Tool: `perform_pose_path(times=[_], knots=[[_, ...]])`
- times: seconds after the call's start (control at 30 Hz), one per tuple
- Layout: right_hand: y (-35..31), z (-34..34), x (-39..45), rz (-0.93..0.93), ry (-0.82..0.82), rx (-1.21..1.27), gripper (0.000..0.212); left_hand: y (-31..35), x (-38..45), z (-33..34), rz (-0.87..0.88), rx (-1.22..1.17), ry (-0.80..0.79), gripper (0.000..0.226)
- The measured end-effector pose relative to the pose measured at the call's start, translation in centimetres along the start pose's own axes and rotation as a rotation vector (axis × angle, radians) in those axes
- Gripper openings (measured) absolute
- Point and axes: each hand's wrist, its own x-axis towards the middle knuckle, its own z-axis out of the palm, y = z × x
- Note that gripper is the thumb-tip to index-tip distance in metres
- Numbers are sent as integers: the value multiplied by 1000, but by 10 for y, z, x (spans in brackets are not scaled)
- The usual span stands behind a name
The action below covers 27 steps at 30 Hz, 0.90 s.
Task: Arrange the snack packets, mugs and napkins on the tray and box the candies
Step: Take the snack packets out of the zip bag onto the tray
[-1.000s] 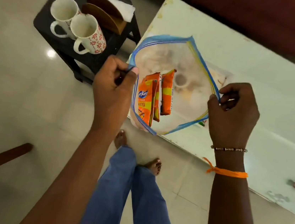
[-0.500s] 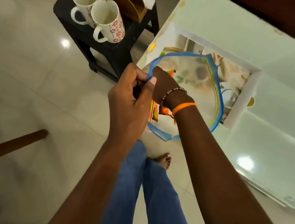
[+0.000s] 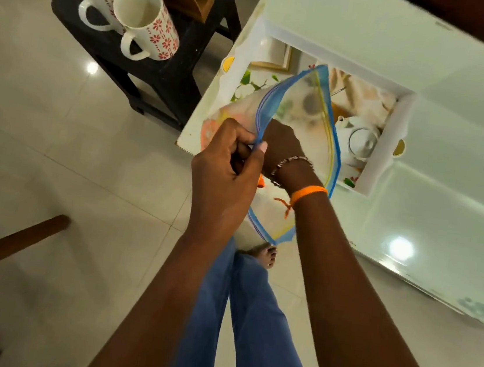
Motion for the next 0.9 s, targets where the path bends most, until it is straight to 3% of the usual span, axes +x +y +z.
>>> perform_pose_path(times=[0.07,0.2,0.33,0.67,0.77,0.9], knots=[[17,-22,-11,111,59,158,17,2,3,9,-3,-8,-35,15],[51,-57,-48,128,173,453,26,5,11,34,-11,-6,-112,14],[90,-86,-80,310,367,932,29,3,17,70,-30,30,-149,6],[179,-98,-116,529,840,1329,21,-1,14,111,-77,57,-191,49],[199,-89,-113,564,865,1406,20,-3,13,112,-103,64,-202,51],[208,-68,-89,603,736,1466,20,-4,12,114,-107,60,-227,52]])
